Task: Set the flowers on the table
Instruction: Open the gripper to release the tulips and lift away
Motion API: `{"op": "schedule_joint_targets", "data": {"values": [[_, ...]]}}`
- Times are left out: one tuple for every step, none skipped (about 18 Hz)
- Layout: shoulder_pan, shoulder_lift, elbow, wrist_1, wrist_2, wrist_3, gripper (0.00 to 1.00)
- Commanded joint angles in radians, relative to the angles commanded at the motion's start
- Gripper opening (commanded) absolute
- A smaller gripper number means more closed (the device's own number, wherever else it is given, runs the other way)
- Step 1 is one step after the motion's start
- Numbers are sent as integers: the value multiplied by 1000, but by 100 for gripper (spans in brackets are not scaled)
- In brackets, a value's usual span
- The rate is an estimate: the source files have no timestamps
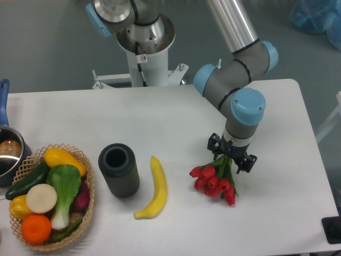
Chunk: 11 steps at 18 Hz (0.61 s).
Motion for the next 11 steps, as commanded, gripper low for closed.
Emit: {"op": "schedule_joint_targets", "data": {"values": [[2,6,-5,0,0,2,100],[2,24,-11,-2,0,5,100],[5,44,-18,-2,-2,9,100],[11,58,-25,0,-2,11,100],[14,74,-28,0,-2,9,100],[14,89,-25,0,2,9,100],[15,106,-22,-2,3,6,100],[20,118,-17,-2,3,2,100],[25,132,-15,-3,-1,2,100],[28,144,-12,-3,-5,5,100],[31,158,-3,-3,-11,9,100]]}}
